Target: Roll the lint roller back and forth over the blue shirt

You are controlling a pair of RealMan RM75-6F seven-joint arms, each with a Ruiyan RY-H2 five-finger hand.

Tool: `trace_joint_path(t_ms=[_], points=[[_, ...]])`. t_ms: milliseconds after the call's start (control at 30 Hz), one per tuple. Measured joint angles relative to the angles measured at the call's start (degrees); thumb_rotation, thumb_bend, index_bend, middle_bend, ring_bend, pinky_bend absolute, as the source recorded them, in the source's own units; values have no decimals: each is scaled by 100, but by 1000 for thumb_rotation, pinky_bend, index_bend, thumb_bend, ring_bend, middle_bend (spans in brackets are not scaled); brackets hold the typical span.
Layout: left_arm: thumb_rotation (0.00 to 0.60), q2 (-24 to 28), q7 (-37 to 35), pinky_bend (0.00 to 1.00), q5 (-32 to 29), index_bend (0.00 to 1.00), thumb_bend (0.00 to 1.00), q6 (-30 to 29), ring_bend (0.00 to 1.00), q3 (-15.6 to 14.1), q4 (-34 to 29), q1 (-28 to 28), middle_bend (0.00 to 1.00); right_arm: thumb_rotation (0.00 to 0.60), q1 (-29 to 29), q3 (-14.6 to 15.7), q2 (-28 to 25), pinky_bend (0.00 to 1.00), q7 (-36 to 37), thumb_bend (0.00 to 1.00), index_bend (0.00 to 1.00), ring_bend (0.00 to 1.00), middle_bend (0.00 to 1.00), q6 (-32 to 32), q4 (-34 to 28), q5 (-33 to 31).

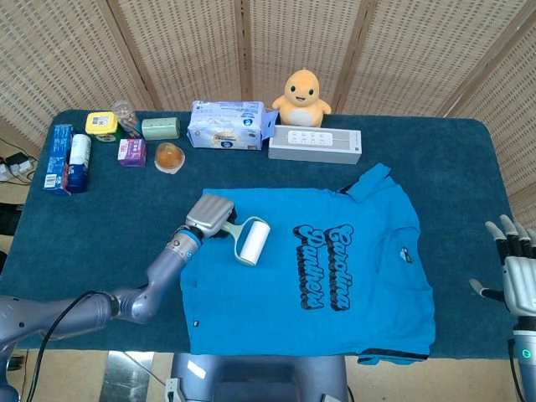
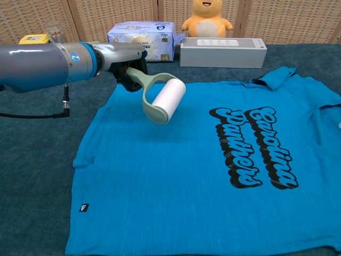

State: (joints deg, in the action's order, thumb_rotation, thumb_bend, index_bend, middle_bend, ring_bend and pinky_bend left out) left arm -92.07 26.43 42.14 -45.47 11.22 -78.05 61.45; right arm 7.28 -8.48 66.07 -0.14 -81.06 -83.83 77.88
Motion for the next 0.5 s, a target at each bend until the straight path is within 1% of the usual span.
trace_joint_path(t_ms=[133, 267, 367, 500], points=[[600, -211, 633, 963, -578, 980, 698, -459, 762, 154, -17, 288, 943, 600, 1, 4, -25, 0, 74, 0, 117, 0, 0, 26, -8, 6], [600, -677, 912, 966, -854, 980, 698, -852, 762, 332, 172, 508, 943, 600, 13, 16, -50, 0, 164, 0, 117, 0, 0, 84, -6, 12], [600, -1174, 963, 966, -898, 979, 699, -1023, 762, 459, 566, 655, 943, 600, 23, 24, -69, 0, 231, 0, 117, 0, 0, 124, -1, 19], [600, -1668, 1007, 966, -912, 980, 699, -1108, 763, 586, 1110, 814, 943, 600, 31, 41, -89, 0, 302, 0, 117, 0, 0, 150, -3, 50]])
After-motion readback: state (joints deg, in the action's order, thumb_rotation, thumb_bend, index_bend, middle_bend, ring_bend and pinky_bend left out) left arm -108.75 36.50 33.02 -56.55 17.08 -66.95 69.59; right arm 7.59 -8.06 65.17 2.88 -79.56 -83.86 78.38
